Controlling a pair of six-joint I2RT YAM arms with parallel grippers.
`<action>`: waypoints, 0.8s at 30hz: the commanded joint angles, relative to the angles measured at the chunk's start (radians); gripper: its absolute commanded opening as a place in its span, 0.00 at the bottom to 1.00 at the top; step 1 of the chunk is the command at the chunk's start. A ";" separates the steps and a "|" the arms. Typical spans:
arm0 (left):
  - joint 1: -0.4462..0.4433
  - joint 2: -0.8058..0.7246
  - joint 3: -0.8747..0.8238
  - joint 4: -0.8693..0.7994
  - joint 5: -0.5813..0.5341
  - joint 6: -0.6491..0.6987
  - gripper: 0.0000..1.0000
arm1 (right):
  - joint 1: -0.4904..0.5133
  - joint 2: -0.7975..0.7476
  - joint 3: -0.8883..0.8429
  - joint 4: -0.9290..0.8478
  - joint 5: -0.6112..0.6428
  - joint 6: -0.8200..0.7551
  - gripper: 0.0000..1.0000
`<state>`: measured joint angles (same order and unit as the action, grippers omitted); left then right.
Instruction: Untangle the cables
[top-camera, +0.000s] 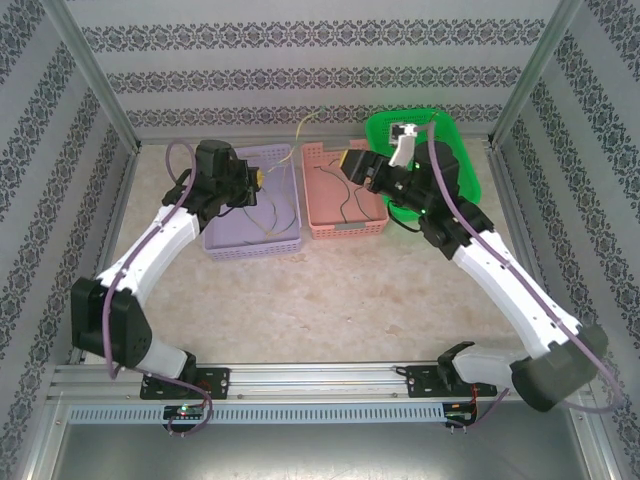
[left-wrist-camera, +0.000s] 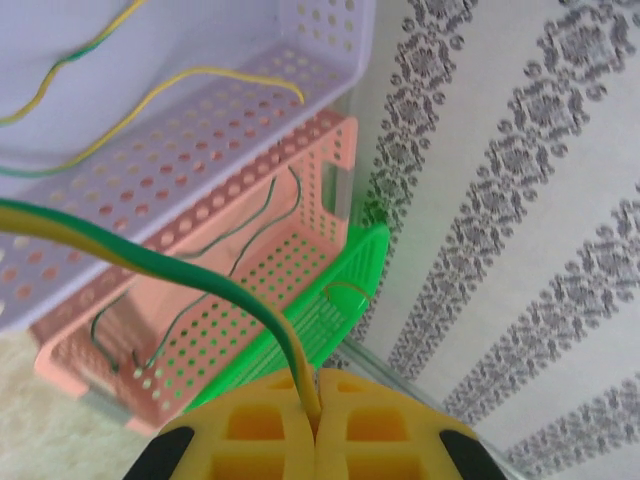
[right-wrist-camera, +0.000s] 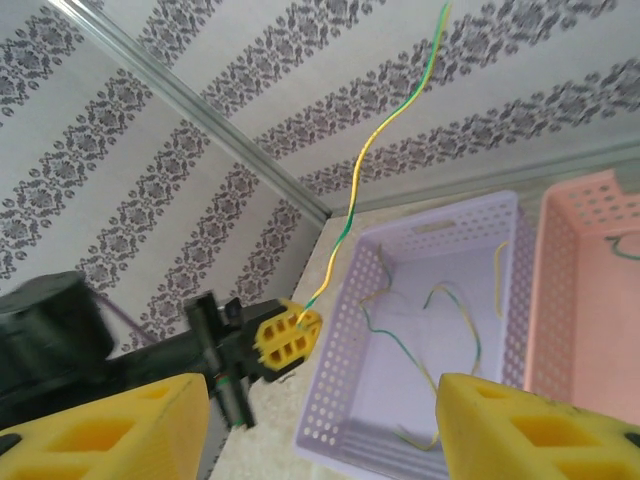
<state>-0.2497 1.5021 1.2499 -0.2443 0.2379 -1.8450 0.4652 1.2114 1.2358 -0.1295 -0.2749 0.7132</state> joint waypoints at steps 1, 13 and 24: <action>0.035 0.097 -0.006 0.261 0.103 -0.008 0.00 | -0.019 -0.039 -0.042 -0.063 0.024 -0.051 0.62; 0.040 0.222 -0.080 0.460 0.108 -0.005 0.00 | 0.034 0.356 0.145 0.022 -0.024 0.116 0.61; 0.027 0.214 -0.164 0.491 0.125 0.021 0.00 | 0.064 0.690 0.370 0.146 -0.002 0.217 0.51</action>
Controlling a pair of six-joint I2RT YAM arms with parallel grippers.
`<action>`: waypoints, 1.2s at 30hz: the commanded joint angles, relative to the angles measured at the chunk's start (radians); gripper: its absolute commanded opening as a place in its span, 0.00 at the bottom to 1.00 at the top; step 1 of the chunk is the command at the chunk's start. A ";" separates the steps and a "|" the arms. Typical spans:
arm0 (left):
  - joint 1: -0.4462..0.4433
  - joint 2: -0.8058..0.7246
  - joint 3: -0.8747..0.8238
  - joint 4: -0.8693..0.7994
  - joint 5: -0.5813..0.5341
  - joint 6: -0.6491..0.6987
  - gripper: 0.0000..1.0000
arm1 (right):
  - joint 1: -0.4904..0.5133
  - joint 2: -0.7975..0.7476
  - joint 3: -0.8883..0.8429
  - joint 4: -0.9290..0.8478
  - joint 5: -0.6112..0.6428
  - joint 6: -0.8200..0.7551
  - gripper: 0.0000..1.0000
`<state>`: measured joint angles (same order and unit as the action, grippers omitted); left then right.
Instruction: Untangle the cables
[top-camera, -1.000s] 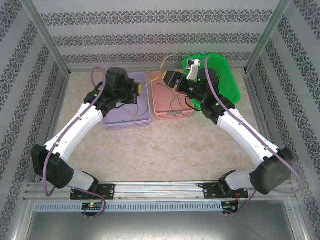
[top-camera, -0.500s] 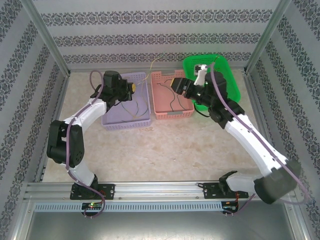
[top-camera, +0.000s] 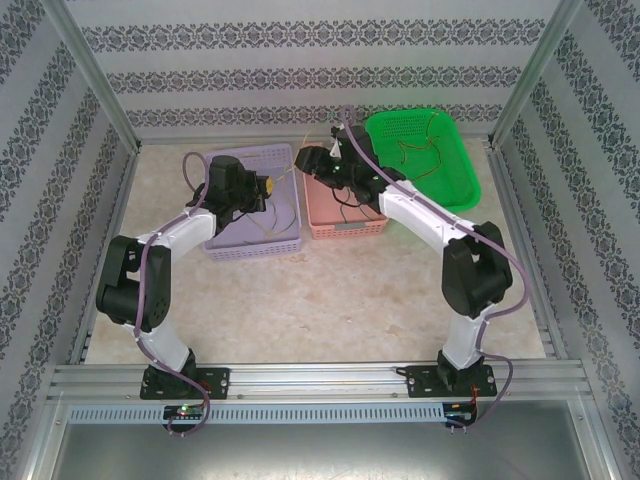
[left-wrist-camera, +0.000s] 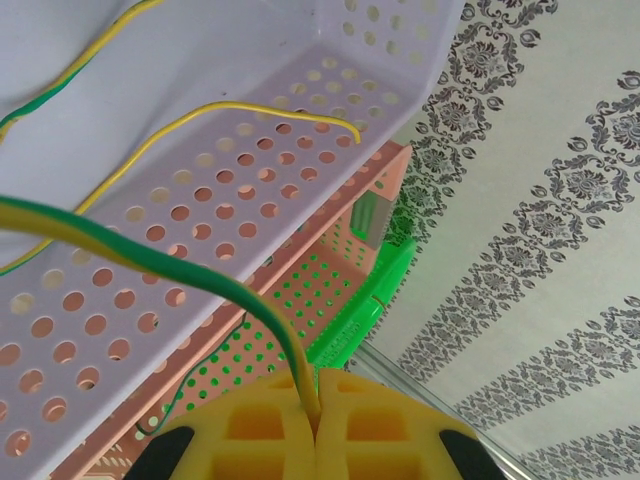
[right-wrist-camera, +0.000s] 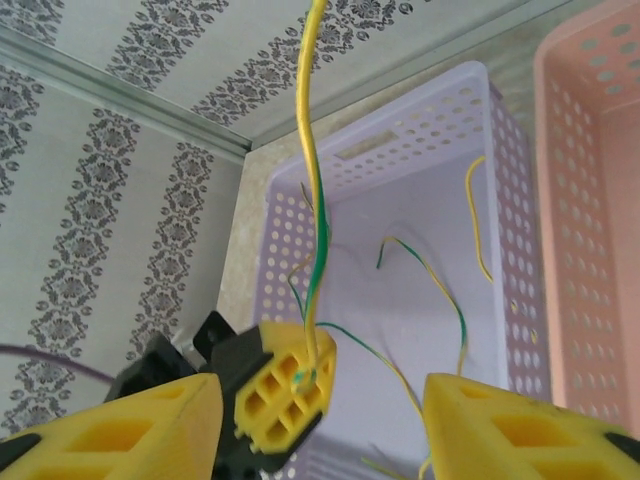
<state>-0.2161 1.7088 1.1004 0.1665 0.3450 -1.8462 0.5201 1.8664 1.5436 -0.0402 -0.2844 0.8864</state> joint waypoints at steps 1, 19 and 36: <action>-0.009 0.005 -0.023 0.082 0.018 0.022 0.00 | 0.008 0.055 0.073 0.053 0.010 0.057 0.49; -0.052 -0.063 0.001 -0.235 0.135 0.303 0.34 | 0.034 0.218 0.218 -0.113 -0.093 -0.202 0.00; 0.017 0.151 0.748 -0.951 0.179 1.198 0.51 | 0.017 0.266 0.253 -0.155 -0.394 -0.443 0.00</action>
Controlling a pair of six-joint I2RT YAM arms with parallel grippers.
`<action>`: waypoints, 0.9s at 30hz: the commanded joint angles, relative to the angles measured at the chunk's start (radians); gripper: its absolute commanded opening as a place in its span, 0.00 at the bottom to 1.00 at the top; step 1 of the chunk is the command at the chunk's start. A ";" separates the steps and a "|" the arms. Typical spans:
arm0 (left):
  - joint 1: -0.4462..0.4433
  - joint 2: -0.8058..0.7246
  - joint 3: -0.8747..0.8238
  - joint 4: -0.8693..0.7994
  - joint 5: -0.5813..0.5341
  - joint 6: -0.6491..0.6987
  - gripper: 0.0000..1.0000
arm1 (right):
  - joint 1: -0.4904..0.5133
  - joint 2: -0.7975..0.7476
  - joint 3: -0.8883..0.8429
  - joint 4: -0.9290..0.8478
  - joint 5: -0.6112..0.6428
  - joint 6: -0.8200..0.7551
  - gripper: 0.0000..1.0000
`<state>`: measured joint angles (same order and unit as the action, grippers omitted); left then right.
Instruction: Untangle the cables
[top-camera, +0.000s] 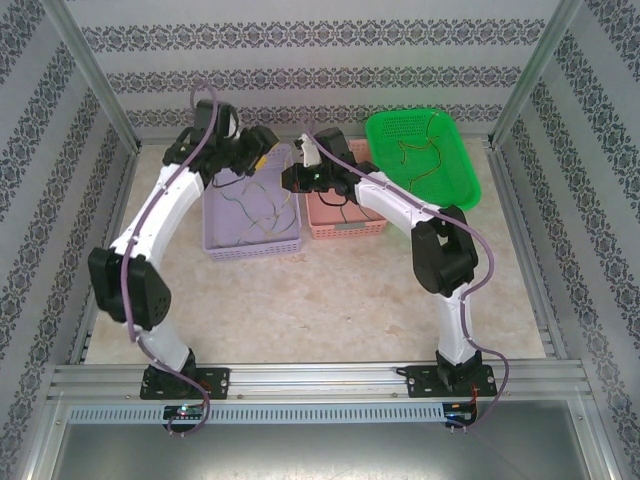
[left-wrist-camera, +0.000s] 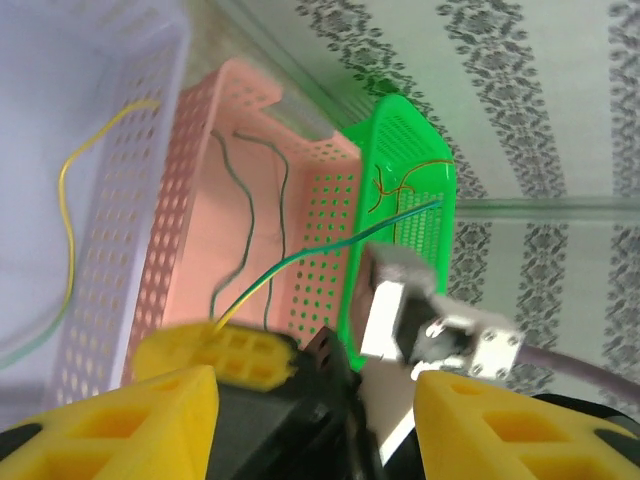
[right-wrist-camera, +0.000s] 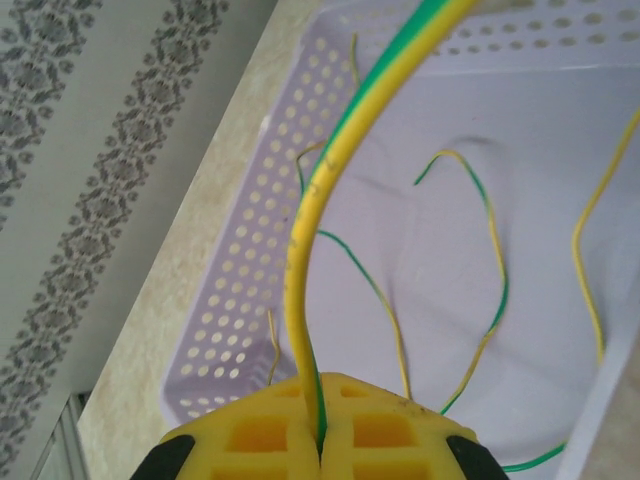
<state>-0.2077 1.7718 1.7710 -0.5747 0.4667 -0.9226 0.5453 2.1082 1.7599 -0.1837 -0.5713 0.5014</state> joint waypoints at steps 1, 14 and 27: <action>0.011 0.113 0.112 -0.239 0.058 0.330 0.51 | -0.010 0.027 0.037 -0.009 -0.123 -0.059 0.00; 0.025 0.173 0.092 -0.181 0.109 0.511 0.46 | -0.011 0.030 0.038 -0.011 -0.174 -0.047 0.00; 0.040 0.185 0.049 -0.100 0.044 0.384 0.00 | -0.010 0.015 0.025 -0.029 -0.142 -0.054 0.04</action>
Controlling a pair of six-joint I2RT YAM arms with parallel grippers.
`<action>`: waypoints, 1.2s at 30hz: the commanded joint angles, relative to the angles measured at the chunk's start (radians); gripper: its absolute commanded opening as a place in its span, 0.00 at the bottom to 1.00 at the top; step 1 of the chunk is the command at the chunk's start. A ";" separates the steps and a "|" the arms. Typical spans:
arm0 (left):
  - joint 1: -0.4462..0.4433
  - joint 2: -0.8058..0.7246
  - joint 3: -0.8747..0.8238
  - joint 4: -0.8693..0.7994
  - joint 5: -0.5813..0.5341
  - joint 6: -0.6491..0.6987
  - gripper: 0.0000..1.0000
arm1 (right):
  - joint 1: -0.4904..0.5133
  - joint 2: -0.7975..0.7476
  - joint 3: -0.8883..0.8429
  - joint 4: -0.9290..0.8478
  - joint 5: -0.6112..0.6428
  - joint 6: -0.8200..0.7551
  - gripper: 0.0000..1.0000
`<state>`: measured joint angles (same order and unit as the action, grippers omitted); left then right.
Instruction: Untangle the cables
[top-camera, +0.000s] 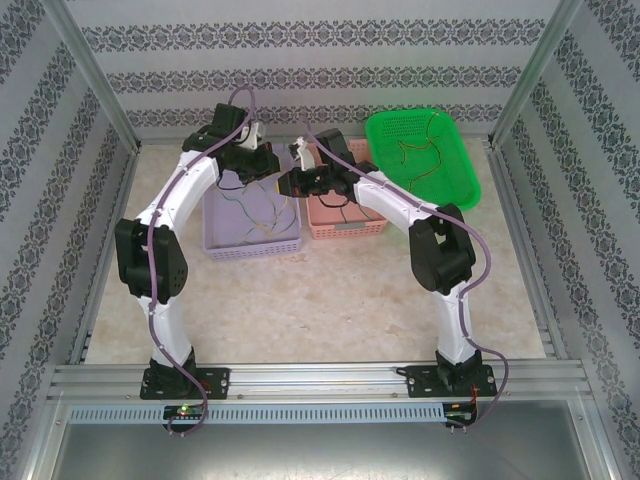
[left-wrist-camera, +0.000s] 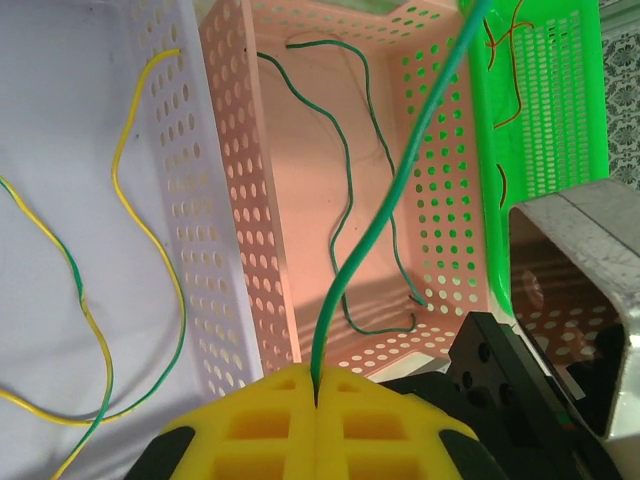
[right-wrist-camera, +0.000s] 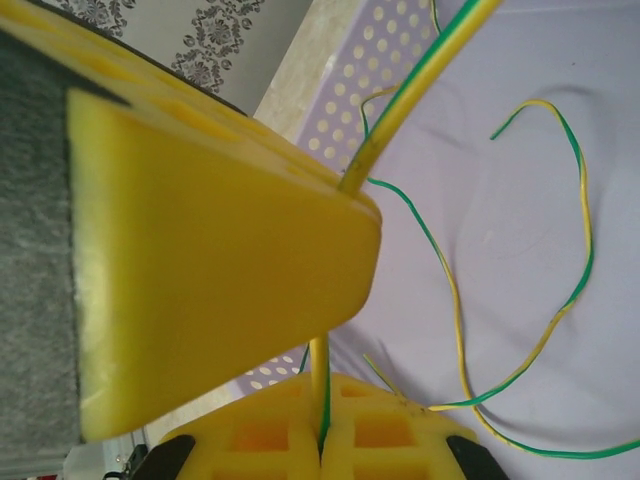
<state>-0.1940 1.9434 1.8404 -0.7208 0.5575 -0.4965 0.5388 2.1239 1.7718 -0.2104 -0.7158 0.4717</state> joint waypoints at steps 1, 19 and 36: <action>0.029 0.013 -0.027 0.051 -0.052 -0.057 0.00 | -0.003 -0.009 0.007 -0.011 0.025 -0.028 0.17; 0.067 0.182 -0.011 0.066 -0.229 -0.408 0.00 | -0.033 -0.579 -0.411 -0.061 0.385 -0.013 0.47; 0.112 0.303 0.023 0.023 -0.244 -0.689 0.14 | -0.054 -0.867 -0.617 -0.141 0.450 0.011 0.50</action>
<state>-0.1150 2.2230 1.8465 -0.6697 0.3149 -1.1061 0.4988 1.2892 1.1679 -0.3325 -0.2958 0.4725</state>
